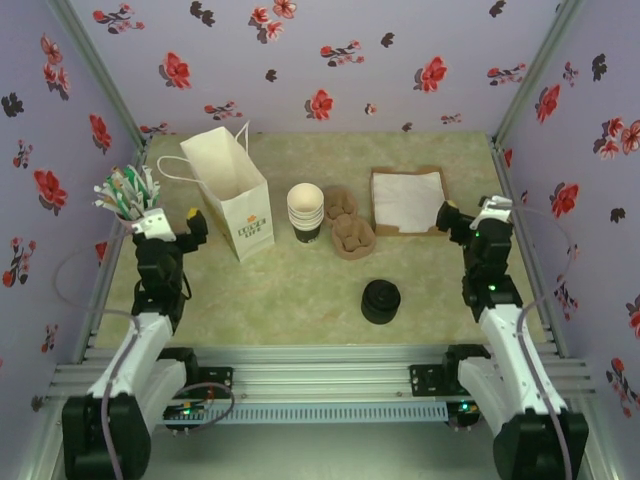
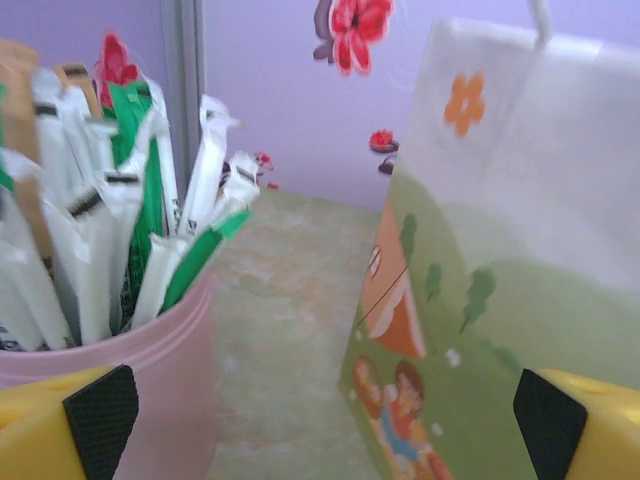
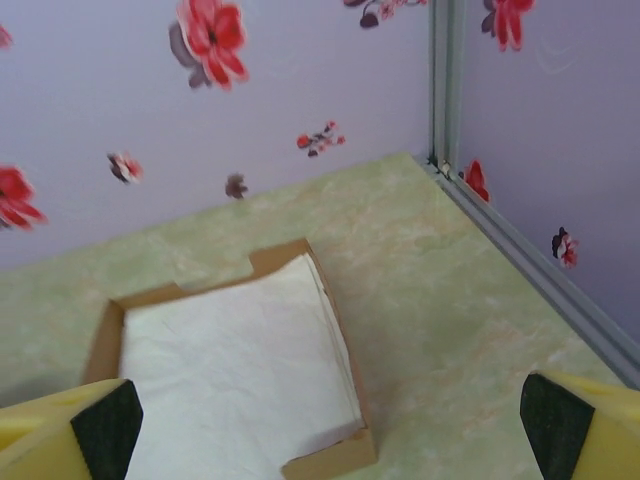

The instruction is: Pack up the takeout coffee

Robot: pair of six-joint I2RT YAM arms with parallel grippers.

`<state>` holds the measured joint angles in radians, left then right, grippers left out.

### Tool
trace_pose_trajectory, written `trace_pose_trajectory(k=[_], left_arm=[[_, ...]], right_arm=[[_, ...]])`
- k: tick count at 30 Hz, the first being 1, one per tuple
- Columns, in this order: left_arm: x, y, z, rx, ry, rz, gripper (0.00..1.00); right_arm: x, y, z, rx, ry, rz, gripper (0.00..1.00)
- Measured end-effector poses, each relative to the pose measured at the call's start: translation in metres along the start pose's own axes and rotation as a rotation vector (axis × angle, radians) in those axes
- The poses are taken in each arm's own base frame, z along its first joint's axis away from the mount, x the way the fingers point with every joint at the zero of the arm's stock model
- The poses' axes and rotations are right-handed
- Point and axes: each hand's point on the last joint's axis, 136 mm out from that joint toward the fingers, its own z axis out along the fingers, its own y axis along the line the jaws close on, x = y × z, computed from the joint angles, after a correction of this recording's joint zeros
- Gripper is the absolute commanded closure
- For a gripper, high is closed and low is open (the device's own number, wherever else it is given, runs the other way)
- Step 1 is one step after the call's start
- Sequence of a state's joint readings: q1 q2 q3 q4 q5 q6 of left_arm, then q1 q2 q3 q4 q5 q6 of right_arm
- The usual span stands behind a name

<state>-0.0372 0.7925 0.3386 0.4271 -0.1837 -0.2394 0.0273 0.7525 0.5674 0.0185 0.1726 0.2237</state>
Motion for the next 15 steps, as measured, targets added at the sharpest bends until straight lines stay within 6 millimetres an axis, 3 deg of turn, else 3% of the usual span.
trace_pose_trajectory(k=[5,8,12,15], left_arm=[[-0.035,-0.004,-0.035,0.013,0.000,-0.189,0.01],[-0.057,-0.007,-0.059,0.021,0.027,-0.295,0.01],[-0.085,-0.032,-0.088,0.146,0.086,-0.345,0.01],[-0.085,-0.054,-0.100,0.268,0.148,-0.345,0.01]], right_arm=[[-0.041,0.005,-0.044,-0.008,0.008,0.111,0.01],[-0.051,0.007,-0.062,-0.009,0.057,0.169,0.01],[-0.027,0.008,-0.070,-0.009,0.185,0.231,0.01],[-0.006,0.018,-0.065,-0.045,0.302,0.259,0.05]])
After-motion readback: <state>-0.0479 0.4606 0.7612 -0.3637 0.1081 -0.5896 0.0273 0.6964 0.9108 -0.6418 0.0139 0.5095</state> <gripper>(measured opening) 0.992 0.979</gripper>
